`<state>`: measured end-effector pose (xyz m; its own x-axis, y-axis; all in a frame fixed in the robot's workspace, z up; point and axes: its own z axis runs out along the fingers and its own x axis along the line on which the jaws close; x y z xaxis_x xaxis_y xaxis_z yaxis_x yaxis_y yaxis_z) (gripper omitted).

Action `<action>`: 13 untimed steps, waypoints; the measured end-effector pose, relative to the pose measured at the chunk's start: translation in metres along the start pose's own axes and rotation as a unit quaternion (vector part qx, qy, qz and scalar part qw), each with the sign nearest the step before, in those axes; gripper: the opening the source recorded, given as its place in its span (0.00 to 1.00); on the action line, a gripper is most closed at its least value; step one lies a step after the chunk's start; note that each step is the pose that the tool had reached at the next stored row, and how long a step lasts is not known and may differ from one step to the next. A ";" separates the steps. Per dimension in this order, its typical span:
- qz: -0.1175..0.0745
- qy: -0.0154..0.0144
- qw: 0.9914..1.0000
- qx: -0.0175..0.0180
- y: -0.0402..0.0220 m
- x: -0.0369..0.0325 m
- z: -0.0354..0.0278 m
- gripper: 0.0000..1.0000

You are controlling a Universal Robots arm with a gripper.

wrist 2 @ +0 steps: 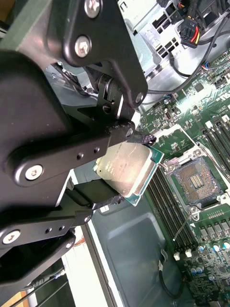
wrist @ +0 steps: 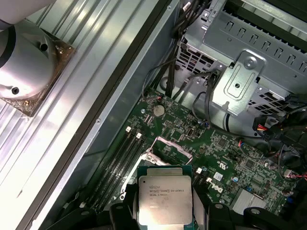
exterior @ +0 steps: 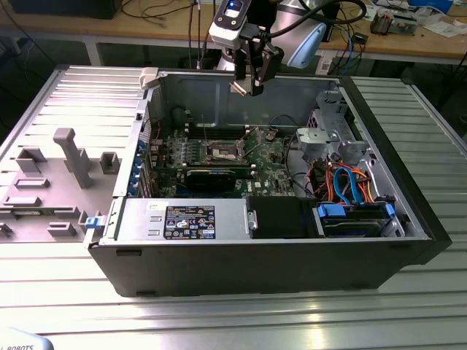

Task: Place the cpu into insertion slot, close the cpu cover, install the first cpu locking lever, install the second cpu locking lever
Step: 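Place the cpu into insertion slot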

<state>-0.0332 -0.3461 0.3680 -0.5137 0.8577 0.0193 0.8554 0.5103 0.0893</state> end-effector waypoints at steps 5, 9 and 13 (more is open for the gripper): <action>0.001 0.000 1.000 0.000 0.0000 0.0000 0.0000 0.54; 0.005 0.000 1.000 0.000 0.0000 0.0000 0.0000 0.54; 0.012 -0.001 1.000 0.000 0.0000 0.0000 0.0000 0.54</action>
<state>-0.0332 -0.3461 0.3679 -0.4927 0.8700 0.0194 0.8675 0.4893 0.0893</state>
